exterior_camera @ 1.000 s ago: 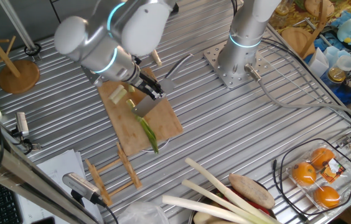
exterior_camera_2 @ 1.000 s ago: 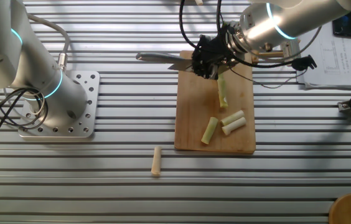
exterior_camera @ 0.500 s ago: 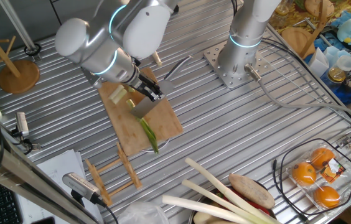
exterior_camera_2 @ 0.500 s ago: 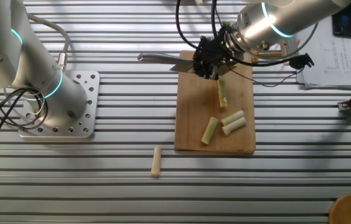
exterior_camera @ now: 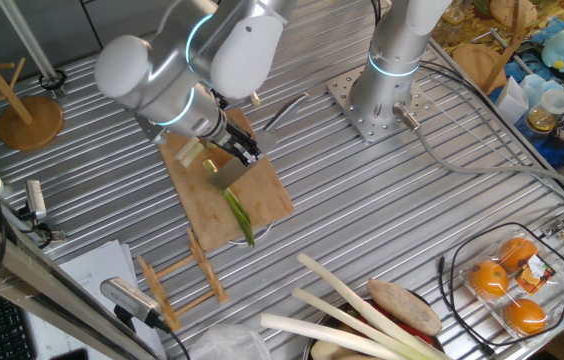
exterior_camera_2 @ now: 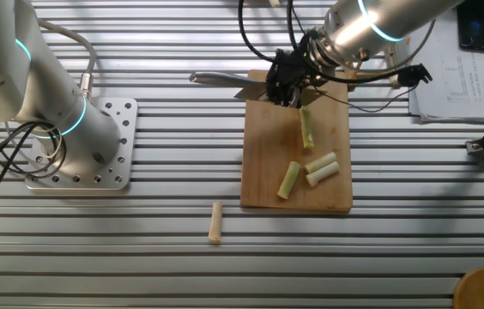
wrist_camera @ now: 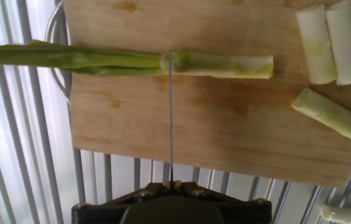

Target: Chop the scallions

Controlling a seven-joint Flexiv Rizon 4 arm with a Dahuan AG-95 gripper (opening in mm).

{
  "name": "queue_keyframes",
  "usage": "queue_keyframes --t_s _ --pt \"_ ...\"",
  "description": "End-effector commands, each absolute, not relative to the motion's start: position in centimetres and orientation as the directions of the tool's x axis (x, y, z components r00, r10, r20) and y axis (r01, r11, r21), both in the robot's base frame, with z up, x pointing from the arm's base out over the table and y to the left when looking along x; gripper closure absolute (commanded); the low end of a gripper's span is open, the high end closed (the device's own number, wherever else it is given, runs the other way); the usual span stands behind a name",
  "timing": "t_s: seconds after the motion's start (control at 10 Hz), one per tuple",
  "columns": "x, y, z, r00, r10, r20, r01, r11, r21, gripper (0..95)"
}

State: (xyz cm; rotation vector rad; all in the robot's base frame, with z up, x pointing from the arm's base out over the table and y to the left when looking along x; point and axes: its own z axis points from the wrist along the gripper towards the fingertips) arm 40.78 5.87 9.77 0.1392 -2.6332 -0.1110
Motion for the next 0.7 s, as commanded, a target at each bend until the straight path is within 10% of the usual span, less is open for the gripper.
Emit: queue_keyframes --t_s 0.1,0.7 --pt "40.84 5.91 9.78 -0.869 -0.115 0.482 -0.077 0.992 0.097 95.0" --pt "40.94 5.32 9.65 -0.867 -0.101 0.488 -0.086 0.995 0.053 95.0"
